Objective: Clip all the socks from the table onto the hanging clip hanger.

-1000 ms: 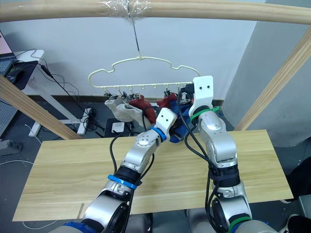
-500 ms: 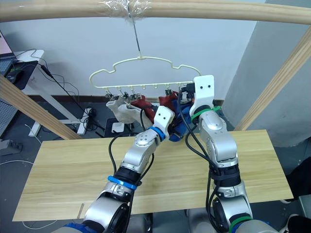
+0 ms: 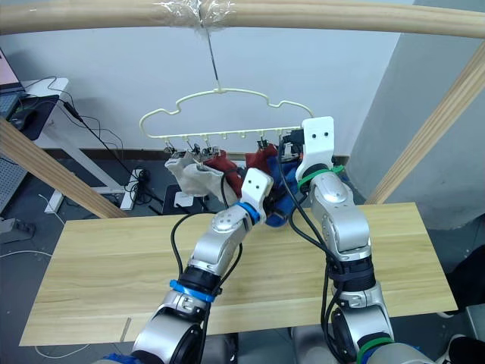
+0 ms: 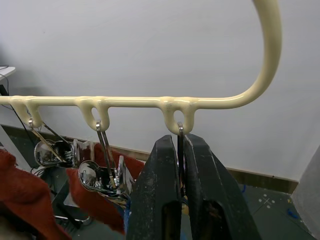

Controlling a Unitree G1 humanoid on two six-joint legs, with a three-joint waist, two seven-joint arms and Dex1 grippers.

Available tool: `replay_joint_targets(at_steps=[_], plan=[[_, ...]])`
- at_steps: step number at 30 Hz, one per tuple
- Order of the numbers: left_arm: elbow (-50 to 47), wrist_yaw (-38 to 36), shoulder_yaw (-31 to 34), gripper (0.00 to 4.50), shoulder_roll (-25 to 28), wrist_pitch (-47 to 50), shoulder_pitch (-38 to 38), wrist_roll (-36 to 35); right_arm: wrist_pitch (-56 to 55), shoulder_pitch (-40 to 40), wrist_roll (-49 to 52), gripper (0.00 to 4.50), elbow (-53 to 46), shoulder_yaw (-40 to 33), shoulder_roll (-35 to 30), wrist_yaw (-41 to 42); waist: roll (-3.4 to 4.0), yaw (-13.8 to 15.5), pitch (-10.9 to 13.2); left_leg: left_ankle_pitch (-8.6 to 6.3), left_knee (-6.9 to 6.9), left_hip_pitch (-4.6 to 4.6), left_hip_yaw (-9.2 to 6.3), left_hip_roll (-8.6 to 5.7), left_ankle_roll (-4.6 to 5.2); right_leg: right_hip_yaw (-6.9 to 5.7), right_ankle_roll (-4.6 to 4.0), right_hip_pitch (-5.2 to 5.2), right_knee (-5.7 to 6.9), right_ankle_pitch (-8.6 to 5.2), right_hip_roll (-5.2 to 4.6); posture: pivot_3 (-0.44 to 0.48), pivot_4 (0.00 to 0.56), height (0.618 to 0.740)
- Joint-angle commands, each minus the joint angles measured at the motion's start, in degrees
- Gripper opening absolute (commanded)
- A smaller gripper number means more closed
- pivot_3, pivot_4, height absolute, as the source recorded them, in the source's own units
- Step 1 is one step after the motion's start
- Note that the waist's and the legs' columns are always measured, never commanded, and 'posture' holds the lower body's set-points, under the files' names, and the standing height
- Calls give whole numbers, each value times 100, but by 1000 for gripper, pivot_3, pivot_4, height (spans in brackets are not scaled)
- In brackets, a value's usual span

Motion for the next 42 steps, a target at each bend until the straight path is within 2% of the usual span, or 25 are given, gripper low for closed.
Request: replay_joint_targets(at_steps=[1, 17, 25, 42], plan=[[-474, -361, -348, 16, -33, -98, 123, -38, -91, -111, 4, 0, -125, -75, -9, -21, 0, 2, 0, 0, 0, 0, 0, 0, 0, -1, 0, 0, 0, 0, 0, -164, 228, 740], [839, 827, 397, 16, -589, -449, -876, -60, -133, -116, -4, 0, -146, -35, 35, -13, 0, -1, 0, 1, 1, -1, 0, -2, 1, 1, 0, 0, -2, 0, 0, -169, 224, 740], [663, 895, 526, 16, -525, -454, -709, -93, -236, -127, 0, 0, -126, -71, 24, -18, 0, -1, 0, 1, 1, 0, 1, -2, 0, 1, 1, 1, -2, 0, 0, -164, 222, 740], [-106, 487, 436, 16, -486, -596, -217, -258, -294, -104, -49, 0, -48, -49, -2, -42, 0, 0, 0, 2, 3, 0, 1, -1, 0, 2, 0, 1, 1, 1, 0, -159, 223, 740]])
